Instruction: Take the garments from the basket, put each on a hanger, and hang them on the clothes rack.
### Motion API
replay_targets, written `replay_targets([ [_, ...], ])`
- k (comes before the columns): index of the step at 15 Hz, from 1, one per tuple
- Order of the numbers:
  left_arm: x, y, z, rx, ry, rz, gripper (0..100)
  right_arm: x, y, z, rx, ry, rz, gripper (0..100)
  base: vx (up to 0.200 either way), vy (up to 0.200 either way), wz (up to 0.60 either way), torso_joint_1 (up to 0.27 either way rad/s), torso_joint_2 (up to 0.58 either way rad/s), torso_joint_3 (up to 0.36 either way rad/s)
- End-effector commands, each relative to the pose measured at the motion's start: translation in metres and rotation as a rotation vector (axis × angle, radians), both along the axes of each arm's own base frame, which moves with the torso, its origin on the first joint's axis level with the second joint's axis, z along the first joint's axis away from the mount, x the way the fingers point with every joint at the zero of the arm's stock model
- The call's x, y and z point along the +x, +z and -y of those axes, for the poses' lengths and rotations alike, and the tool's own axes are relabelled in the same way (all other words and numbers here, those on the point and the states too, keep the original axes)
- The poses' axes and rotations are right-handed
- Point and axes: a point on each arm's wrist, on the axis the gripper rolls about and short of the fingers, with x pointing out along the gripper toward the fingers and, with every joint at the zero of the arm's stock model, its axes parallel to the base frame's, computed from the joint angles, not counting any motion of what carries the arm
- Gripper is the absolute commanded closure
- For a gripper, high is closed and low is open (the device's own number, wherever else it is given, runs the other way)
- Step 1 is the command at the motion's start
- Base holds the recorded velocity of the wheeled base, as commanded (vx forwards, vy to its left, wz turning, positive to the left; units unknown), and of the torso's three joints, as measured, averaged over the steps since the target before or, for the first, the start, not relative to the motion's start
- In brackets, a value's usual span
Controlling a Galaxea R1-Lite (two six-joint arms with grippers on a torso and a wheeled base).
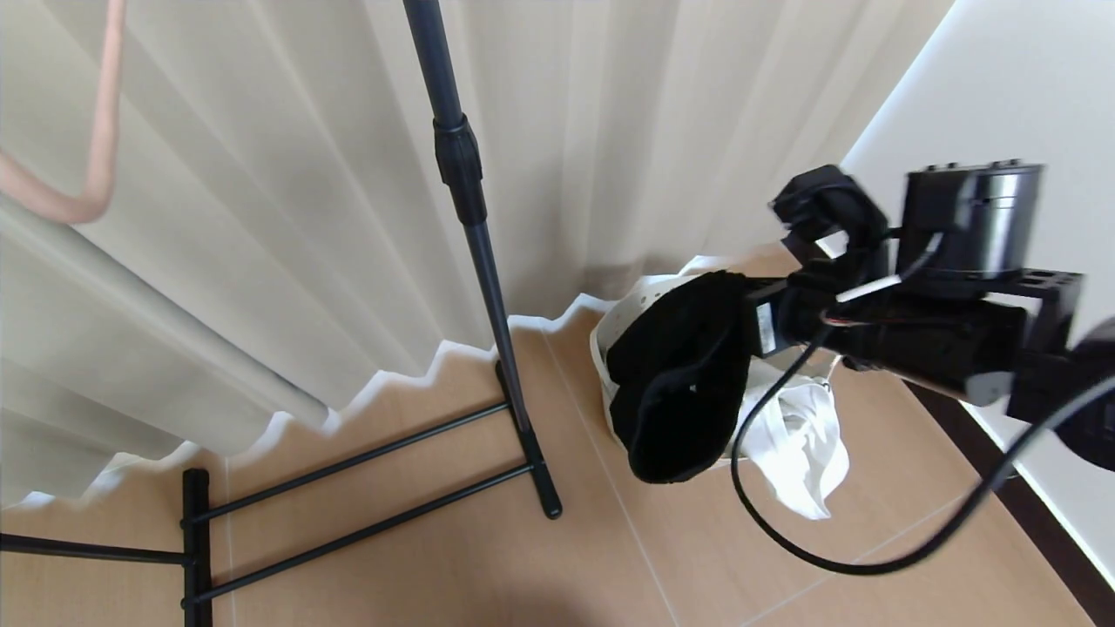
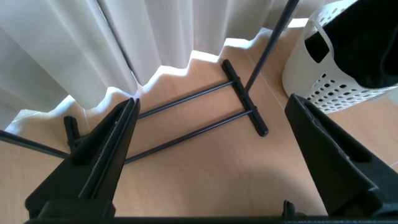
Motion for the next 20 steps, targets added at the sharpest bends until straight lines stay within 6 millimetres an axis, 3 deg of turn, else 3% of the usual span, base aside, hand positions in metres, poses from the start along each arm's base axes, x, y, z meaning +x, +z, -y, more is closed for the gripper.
replay_targets([
  [1,0.000,0.000,0.000,0.000,-0.001,-0.001,0,-0.073,0.033,0.033,0.127,0.072,0.169,100,0.000,0.000,0.00,0.000,0.00,0.000],
  [2,0.000,0.000,0.000,0.000,-0.001,-0.001,0,-0.084,0.029,0.039,0.131,0.119,0.163,100,0.000,0.000,0.00,0.000,0.00,0.000],
  [4,0.000,0.000,0.000,0.000,-0.001,-0.001,0,-0.085,0.031,0.039,0.139,0.155,0.171,100,0.000,0.000,0.00,0.000,0.00,0.000],
  [12,0.000,0.000,0.000,-0.003,-0.002,-0.001,0,-0.074,0.017,0.033,0.111,0.146,0.117,100,0.000,0.000,0.00,0.000,0.00,0.006],
  [20,0.000,0.000,0.000,-0.006,0.004,-0.001,0,-0.073,0.017,0.033,0.126,0.138,0.154,100,0.000,0.000,0.00,0.002,0.00,0.181],
])
